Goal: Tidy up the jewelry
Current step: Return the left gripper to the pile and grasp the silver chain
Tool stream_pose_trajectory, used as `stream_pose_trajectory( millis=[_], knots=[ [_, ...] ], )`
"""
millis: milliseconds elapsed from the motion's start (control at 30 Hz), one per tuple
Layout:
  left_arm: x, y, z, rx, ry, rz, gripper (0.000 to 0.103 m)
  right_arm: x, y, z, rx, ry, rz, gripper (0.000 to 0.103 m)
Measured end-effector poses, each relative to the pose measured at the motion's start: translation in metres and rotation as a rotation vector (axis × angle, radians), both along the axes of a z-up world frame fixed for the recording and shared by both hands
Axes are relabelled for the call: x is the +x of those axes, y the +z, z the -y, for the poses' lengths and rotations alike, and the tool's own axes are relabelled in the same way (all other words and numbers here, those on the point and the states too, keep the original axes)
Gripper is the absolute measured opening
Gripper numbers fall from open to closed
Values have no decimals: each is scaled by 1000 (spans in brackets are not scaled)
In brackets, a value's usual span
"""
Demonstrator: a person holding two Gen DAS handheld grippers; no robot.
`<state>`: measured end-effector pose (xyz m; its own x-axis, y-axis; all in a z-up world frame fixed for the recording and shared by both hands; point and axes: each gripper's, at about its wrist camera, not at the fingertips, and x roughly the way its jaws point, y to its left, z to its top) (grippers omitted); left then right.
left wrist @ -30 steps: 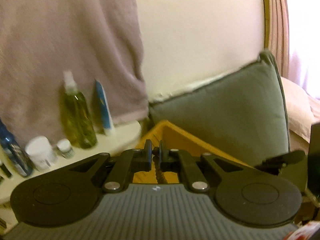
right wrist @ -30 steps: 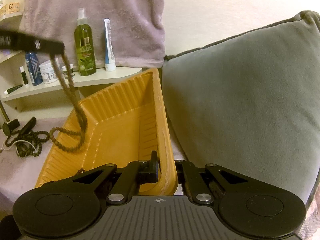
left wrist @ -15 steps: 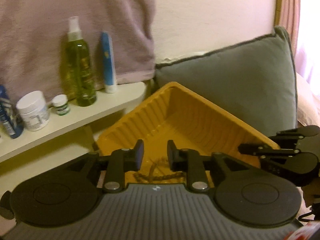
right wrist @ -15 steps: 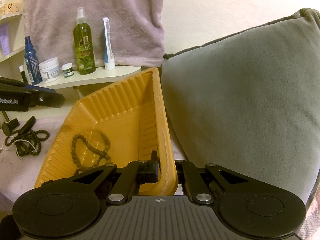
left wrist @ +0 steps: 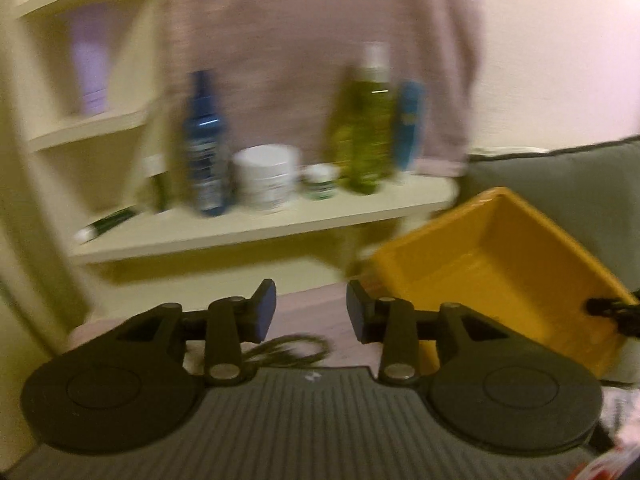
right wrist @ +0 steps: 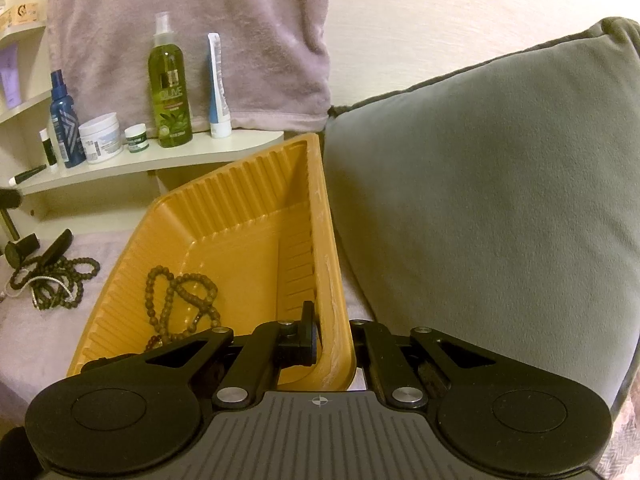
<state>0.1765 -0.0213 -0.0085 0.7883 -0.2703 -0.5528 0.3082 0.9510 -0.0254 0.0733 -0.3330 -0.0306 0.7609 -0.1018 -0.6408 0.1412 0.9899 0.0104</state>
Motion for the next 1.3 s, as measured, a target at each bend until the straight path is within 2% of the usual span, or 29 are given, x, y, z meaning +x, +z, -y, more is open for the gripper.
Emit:
stream_pose_trajectory(
  millis=[233, 467, 667, 833, 900, 1000, 1233, 1300],
  knots=[
    [-10, -23, -65, 29, 186, -46, 37, 0, 0, -1, -8, 7, -8, 4],
    [-17, -49, -89, 29, 239, -102, 37, 2, -1, -4, -32, 11, -23, 4],
    [-17, -73, -75, 105, 167, -113, 37, 2, -1, -5, -38, 10, -23, 4],
    [-6, -91, -56, 217, 75, -98, 37, 1, 0, -3, -46, 14, -29, 4],
    [1, -96, -51, 263, 36, -100, 28, 2, 0, -3, -49, 14, -30, 4],
    [8, -102, -44, 322, -7, -93, 23, 2, 0, -3, -49, 12, -30, 4],
    [18, -112, -29, 450, -116, -74, 21, 4, -1, -3, -50, 7, -33, 4],
    [18, -115, -25, 490, -147, -68, 14, 4, -1, -3, -50, 5, -33, 4]
  ],
)
